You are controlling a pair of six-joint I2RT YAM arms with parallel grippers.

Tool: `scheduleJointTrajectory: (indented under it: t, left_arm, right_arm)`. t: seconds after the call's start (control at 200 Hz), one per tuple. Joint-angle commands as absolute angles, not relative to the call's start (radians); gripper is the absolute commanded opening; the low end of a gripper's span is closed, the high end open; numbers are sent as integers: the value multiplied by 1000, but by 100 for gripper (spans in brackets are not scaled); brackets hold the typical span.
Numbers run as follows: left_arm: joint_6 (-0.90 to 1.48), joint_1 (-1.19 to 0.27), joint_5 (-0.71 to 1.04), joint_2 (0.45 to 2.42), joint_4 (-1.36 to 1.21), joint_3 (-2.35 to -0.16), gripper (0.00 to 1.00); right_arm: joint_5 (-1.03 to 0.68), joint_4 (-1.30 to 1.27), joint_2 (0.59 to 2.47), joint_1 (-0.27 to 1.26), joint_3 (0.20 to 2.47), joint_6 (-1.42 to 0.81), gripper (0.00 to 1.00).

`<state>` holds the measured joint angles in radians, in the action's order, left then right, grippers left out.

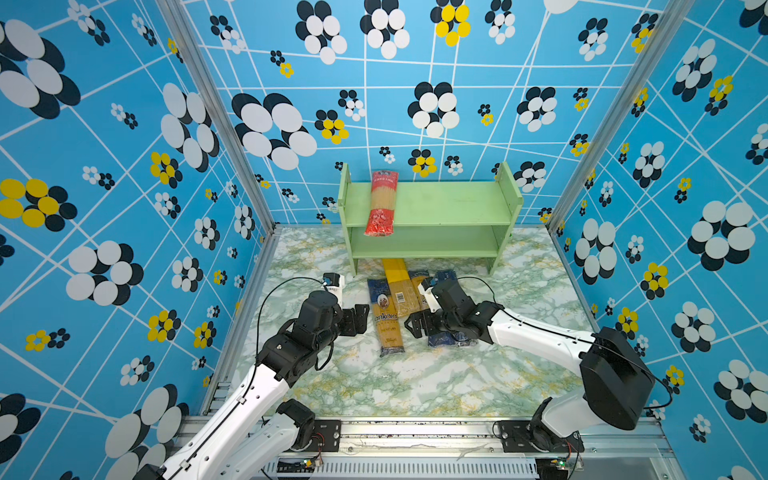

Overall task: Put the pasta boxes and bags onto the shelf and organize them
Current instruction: 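Withdraw the left gripper while the right gripper reaches to the blue Ankara bag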

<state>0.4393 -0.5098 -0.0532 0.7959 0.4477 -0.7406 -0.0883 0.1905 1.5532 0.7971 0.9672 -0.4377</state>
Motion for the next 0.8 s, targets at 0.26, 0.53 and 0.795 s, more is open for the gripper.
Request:
scheduleJointTrajectory:
  t: [0.26, 0.53, 0.795]
  left_arm:
    - [489, -470, -59, 686, 495, -651, 91]
    - [485, -463, -37, 698, 497, -651, 93]
    - [483, -460, -33, 696, 493, -644, 96]
  right_arm:
    - [-35, 163, 1722, 883, 1076, -494, 99]
    - [-16, 164, 1817, 926, 1147, -509, 99]
    - [-11, 164, 1860, 938, 1173, -513, 99]
